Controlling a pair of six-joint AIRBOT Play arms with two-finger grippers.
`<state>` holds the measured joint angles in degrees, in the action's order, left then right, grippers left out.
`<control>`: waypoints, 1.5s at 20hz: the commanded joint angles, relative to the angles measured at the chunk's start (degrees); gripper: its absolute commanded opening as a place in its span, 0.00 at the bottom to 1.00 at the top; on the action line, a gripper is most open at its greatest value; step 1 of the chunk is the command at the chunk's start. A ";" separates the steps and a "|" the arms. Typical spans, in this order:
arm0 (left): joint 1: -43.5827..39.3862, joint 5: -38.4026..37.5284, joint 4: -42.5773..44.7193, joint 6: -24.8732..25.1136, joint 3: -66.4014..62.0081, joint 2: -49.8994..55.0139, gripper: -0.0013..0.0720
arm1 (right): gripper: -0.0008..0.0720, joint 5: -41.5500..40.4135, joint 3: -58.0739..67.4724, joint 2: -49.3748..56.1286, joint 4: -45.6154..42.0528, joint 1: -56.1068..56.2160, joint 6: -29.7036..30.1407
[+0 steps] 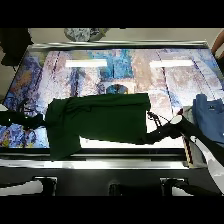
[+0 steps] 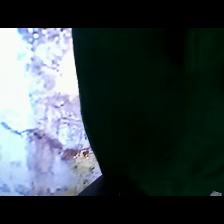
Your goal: Fold the shirts.
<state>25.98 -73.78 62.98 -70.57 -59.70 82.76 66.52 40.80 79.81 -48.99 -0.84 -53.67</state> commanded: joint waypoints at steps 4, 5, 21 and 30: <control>-0.24 4.52 -13.55 -1.25 -11.23 -19.12 0.05 | 0.07 6.75 26.47 -11.43 -16.55 1.16 1.84; -0.24 6.93 -14.53 -2.89 -15.63 -23.87 0.05 | 0.07 5.66 34.01 -14.51 -22.03 1.16 1.86; -0.24 21.24 -8.04 -11.26 -36.89 -48.94 0.05 | 0.07 5.38 71.97 -33.81 -47.74 1.16 -8.28; -7.67 -3.06 -1.84 -6.78 -21.29 -11.82 0.05 | 0.07 18.32 58.40 6.91 -34.18 1.16 -7.45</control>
<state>21.96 -74.70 60.38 -80.62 -87.92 59.33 85.54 104.57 74.00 -88.05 0.32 -61.49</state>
